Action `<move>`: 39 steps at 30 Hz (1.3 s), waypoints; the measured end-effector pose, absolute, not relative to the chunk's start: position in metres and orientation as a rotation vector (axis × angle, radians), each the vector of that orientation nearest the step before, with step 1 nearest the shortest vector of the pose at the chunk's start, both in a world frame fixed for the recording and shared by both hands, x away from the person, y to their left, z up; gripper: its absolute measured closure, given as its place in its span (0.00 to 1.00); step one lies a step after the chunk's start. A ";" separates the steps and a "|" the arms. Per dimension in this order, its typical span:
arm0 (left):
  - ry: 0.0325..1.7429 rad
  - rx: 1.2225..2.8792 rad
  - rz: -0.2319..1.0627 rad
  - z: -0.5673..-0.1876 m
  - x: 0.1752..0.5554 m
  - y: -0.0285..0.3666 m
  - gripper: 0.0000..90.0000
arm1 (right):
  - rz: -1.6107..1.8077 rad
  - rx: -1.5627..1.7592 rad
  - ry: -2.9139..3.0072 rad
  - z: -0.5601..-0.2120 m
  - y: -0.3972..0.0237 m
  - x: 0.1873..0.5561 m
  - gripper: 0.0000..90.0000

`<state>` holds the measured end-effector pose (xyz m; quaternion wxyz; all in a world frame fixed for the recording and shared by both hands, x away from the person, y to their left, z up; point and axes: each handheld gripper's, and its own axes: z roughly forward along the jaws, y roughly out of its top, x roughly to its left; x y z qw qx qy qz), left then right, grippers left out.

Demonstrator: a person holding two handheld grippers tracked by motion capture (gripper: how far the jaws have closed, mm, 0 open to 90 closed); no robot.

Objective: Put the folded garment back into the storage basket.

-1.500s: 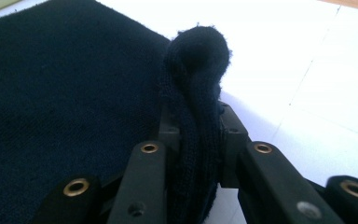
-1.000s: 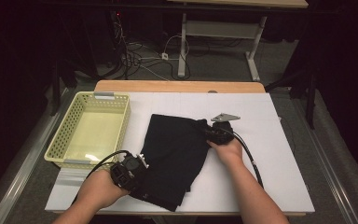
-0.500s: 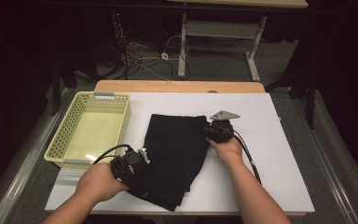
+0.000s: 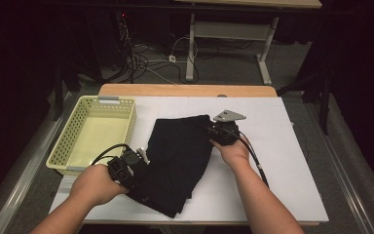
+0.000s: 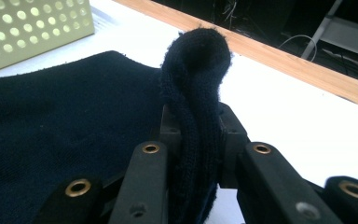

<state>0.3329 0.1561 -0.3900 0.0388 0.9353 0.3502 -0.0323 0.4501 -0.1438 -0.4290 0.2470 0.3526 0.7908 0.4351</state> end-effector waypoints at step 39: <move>1.114 2.896 -0.134 -0.368 0.346 0.167 0.82 | 1.191 0.959 2.185 -0.423 -0.128 0.455 0.86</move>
